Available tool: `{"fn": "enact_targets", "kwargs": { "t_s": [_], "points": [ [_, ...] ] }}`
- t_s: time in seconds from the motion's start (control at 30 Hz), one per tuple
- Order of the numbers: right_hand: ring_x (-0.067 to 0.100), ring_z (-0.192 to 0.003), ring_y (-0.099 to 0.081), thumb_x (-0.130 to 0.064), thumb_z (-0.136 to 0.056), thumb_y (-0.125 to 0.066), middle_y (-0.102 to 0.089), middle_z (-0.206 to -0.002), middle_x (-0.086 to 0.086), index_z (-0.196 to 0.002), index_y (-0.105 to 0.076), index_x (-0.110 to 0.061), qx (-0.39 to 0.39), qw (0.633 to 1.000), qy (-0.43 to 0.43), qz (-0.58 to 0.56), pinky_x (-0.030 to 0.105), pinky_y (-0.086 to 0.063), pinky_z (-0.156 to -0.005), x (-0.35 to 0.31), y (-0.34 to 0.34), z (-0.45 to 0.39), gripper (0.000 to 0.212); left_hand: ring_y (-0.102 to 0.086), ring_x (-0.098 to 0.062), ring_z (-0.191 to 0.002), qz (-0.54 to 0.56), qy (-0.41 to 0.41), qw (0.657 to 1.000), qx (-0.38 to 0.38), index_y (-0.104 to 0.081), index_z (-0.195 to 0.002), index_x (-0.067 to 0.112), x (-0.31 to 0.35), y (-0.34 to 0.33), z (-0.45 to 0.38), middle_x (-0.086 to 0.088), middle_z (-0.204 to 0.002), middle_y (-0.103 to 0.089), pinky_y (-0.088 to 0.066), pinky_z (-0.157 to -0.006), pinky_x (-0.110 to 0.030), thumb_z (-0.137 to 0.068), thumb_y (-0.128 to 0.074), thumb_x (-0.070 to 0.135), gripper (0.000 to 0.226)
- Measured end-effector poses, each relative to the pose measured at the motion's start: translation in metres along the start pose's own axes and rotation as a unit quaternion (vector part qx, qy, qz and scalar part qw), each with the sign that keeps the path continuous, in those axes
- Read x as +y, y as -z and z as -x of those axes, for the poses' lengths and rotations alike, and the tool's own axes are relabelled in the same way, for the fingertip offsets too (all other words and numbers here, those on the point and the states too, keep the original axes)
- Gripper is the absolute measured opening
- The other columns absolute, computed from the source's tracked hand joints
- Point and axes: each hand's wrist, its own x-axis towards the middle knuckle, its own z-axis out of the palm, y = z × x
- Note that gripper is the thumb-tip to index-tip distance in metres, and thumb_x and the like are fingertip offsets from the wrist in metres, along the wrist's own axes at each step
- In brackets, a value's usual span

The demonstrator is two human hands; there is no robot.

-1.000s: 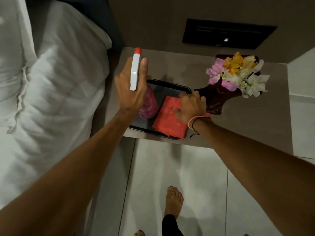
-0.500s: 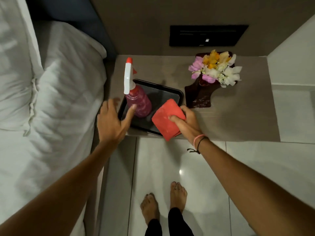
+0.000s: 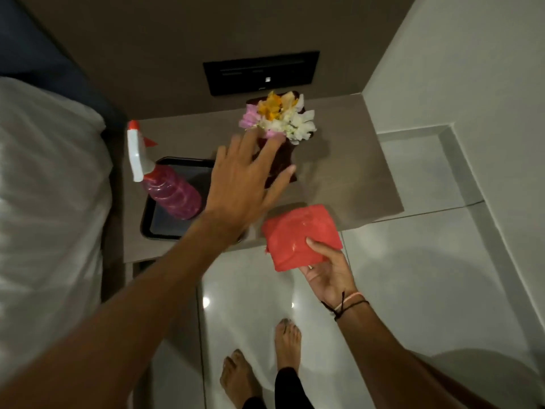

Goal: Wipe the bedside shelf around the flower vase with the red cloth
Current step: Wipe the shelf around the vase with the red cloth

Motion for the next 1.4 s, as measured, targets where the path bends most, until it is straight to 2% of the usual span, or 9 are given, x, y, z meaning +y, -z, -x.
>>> {"fn": "enact_targets", "kwargs": {
  "t_s": [0.2, 0.37, 0.5, 0.6, 0.77, 0.93, 1.1, 1.23, 1.4],
  "points": [
    [0.035, -0.098, -0.068, -0.018, -0.078, -0.065, -0.074, -0.106, 0.012, -0.119, -0.066, -0.016, 0.007, 0.998, 0.027, -0.057, 0.05, -0.059, -0.078, -0.006, -0.008, -0.017, 0.041, -0.013, -0.035, -0.158, -0.075, -0.033, 0.988, -0.132, -0.016, -0.16, 0.033, -0.008, -0.031, -0.081, -0.018, -0.17, -0.01, -0.014, -0.127, -0.058, -0.091, -0.042, 0.072, 0.083],
    [0.037, -0.123, -0.06, -0.022, -0.094, -0.059, -0.065, -0.132, 0.015, -0.137, -0.056, -0.014, 0.062, 0.994, 0.078, -0.045, 0.055, -0.048, -0.103, -0.01, -0.032, -0.033, 0.045, -0.009, -0.035, -0.159, -0.097, -0.06, 0.984, -0.138, -0.01, -0.161, 0.033, -0.029, -0.049, -0.091, -0.018, -0.17, -0.009, -0.012, -0.128, -0.057, -0.098, -0.037, 0.061, 0.074],
    [0.018, -0.117, -0.065, -0.016, -0.097, -0.062, -0.072, -0.116, -0.007, -0.114, -0.066, -0.031, 0.149, 0.957, 0.227, 0.097, 0.037, -0.051, -0.103, -0.015, -0.069, -0.047, 0.024, -0.01, -0.034, -0.159, -0.059, -0.083, 0.979, -0.177, -0.011, -0.161, 0.034, -0.053, -0.04, -0.125, -0.017, -0.17, -0.011, -0.012, -0.128, -0.057, -0.098, -0.039, 0.06, 0.073],
    [0.012, -0.134, -0.053, 0.003, -0.093, -0.051, -0.061, -0.139, -0.003, -0.136, -0.056, -0.027, 0.155, 0.846, 0.418, 0.292, 0.01, -0.043, -0.106, -0.01, -0.09, -0.064, 0.053, -0.01, -0.036, -0.158, -0.04, -0.1, 0.968, -0.225, -0.009, -0.161, 0.034, -0.067, -0.035, -0.15, -0.019, -0.17, -0.011, -0.014, -0.127, -0.057, -0.099, -0.039, 0.058, 0.073],
    [0.033, -0.154, -0.021, -0.009, -0.086, -0.047, -0.023, -0.165, 0.018, -0.155, -0.031, -0.025, 0.103, 0.517, 0.506, 0.682, 0.048, -0.021, -0.126, 0.004, -0.109, -0.119, 0.073, -0.012, -0.037, -0.158, -0.023, -0.111, 0.967, -0.229, -0.013, -0.16, 0.034, -0.073, -0.038, -0.156, -0.02, -0.169, -0.014, -0.015, -0.126, -0.059, -0.099, -0.041, 0.057, 0.071],
    [0.037, -0.145, -0.039, -0.042, -0.092, -0.064, -0.044, -0.155, 0.018, -0.146, -0.05, -0.019, 0.08, 0.348, 0.471, 0.807, 0.057, -0.04, -0.114, 0.041, -0.073, -0.142, 0.061, -0.014, -0.037, -0.157, -0.032, -0.136, 0.967, -0.213, -0.018, -0.16, 0.03, -0.075, -0.04, -0.151, -0.021, -0.169, -0.015, -0.015, -0.125, -0.058, -0.099, -0.04, 0.058, 0.071],
    [0.039, -0.142, -0.044, -0.027, -0.094, -0.038, -0.047, -0.153, 0.018, -0.144, -0.053, -0.014, 0.061, 0.46, 0.426, 0.776, 0.061, -0.045, -0.108, 0.053, -0.055, -0.109, 0.054, -0.014, -0.037, -0.157, -0.034, -0.135, 0.968, -0.208, -0.016, -0.16, 0.031, -0.071, -0.039, -0.146, -0.021, -0.169, -0.015, -0.015, -0.126, -0.058, -0.099, -0.039, 0.058, 0.071],
    [0.04, -0.146, -0.037, -0.008, -0.09, -0.062, -0.038, -0.159, 0.016, -0.15, -0.043, -0.016, 0.161, 0.574, 0.492, 0.634, 0.062, -0.041, -0.112, 0.032, -0.069, -0.095, 0.064, -0.013, -0.036, -0.158, -0.034, -0.127, 0.97, -0.207, -0.014, -0.16, 0.032, -0.069, -0.037, -0.144, -0.02, -0.169, -0.014, -0.014, -0.126, -0.058, -0.099, -0.038, 0.058, 0.071],
    [0.038, -0.151, -0.025, -0.012, -0.082, -0.049, -0.029, -0.162, 0.022, -0.153, -0.04, -0.018, 0.124, 0.496, 0.486, 0.709, 0.057, -0.028, -0.121, 0.005, -0.112, -0.113, 0.072, -0.01, -0.035, -0.159, -0.024, -0.114, 0.967, -0.225, -0.012, -0.16, 0.034, -0.069, -0.038, -0.149, -0.018, -0.17, -0.011, -0.011, -0.127, -0.057, -0.099, -0.039, 0.059, 0.071]
  ]
}}
